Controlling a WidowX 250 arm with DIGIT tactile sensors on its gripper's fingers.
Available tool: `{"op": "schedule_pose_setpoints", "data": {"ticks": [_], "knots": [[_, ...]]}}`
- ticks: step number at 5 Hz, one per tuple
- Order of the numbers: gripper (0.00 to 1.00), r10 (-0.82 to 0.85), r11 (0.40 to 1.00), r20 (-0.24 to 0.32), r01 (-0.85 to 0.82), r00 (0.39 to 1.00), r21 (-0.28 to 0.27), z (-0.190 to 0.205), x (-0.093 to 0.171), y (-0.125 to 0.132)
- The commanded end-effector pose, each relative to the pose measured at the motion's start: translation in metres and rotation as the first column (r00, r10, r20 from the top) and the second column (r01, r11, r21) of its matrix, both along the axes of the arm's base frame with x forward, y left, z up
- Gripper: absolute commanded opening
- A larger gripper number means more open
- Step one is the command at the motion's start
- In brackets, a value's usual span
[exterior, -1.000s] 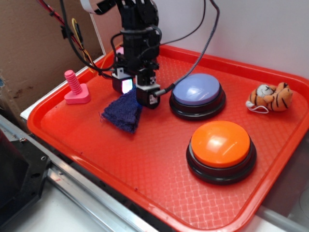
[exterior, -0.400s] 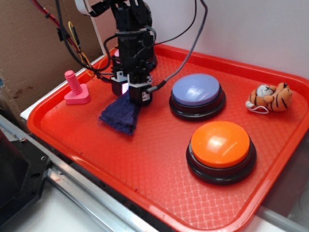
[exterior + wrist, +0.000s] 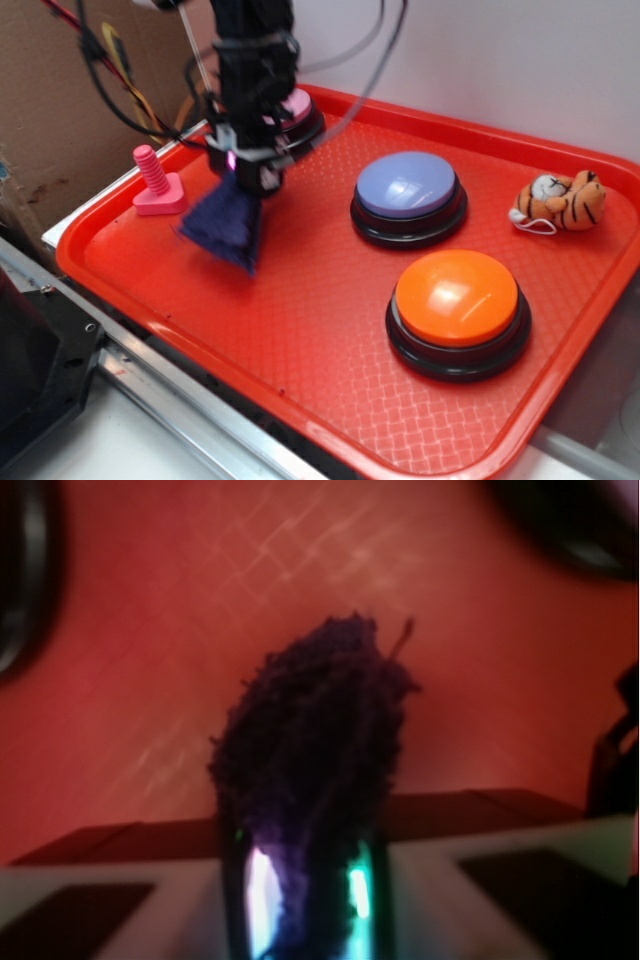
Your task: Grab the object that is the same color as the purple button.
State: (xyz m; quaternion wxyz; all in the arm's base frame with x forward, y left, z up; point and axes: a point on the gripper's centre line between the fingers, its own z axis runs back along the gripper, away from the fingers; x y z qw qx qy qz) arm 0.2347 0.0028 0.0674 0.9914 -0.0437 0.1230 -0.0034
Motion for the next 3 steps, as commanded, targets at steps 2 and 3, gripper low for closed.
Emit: {"op": "schedule_pose_setpoints", "data": {"ticks": [2, 3], "knots": [[0.0, 0.159, 0.986, 0.226, -0.166, 0.961, 0.01, 0.156, -0.067, -0.022], [0.0, 0.144, 0.987, 0.229, -0.155, 0.963, 0.031, 0.206, -0.069, -0.025]]}}
